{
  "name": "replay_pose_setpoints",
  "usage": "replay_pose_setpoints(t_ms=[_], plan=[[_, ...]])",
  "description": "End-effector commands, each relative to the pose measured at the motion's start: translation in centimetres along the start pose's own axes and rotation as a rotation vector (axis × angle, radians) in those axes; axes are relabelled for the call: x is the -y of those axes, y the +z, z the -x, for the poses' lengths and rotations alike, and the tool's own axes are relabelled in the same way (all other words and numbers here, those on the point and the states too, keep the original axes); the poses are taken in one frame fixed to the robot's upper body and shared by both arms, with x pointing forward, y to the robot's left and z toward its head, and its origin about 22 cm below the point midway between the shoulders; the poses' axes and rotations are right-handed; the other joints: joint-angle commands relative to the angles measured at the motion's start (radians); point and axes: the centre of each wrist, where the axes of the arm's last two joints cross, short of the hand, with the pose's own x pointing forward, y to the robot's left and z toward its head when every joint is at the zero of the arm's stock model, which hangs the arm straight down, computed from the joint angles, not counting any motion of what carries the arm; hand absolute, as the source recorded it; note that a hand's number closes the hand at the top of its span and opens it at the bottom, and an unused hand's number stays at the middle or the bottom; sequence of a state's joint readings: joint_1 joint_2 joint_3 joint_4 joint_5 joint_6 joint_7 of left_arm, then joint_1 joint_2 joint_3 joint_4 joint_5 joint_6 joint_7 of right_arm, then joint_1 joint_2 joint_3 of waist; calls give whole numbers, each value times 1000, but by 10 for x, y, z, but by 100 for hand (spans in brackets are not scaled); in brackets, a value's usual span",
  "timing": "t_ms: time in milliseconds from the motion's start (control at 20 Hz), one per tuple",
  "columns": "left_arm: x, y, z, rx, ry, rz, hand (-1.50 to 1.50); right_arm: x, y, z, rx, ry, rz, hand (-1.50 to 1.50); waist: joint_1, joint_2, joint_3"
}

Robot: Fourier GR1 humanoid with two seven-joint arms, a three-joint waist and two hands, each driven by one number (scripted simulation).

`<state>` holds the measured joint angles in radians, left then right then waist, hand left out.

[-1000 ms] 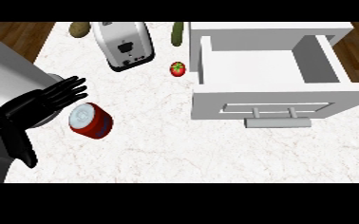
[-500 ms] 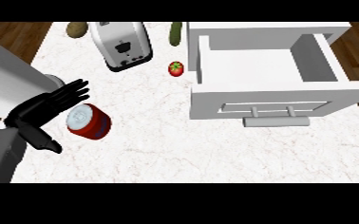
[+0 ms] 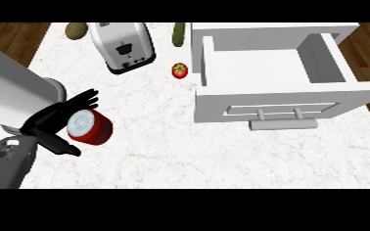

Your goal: Pick up the can, place it into the drawer and close the drawer

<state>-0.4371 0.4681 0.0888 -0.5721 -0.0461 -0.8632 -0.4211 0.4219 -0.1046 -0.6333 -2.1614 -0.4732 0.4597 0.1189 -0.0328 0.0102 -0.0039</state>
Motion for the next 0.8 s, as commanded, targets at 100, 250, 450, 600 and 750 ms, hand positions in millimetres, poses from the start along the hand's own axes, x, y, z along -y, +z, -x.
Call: replay_pose_setpoints(t_ms=[100, 250, 450, 600, 750], plan=[[-2, 16, 21, 88, 87, 89, -150, 5, 4, -8, 8, -13, -8, -150, -7, 1, -1], [2, 9, 25, 59, 104, 102, -150, 5, -4, 5, 6, -21, -2, -150, 1, 2, 0], [1, 9, 26, 51, 110, 113, -150, 3, 11, -5, -14, -3, -12, -150, -7, 0, -1], [19, -12, 36, 74, 132, 121, -150, -6, 4, -2, -2, -24, -11, -150, -1, 3, -1], [22, -16, 39, 51, 172, 134, -150, -4, 5, -14, -7, -15, -4, -150, 3, 0, -1]])
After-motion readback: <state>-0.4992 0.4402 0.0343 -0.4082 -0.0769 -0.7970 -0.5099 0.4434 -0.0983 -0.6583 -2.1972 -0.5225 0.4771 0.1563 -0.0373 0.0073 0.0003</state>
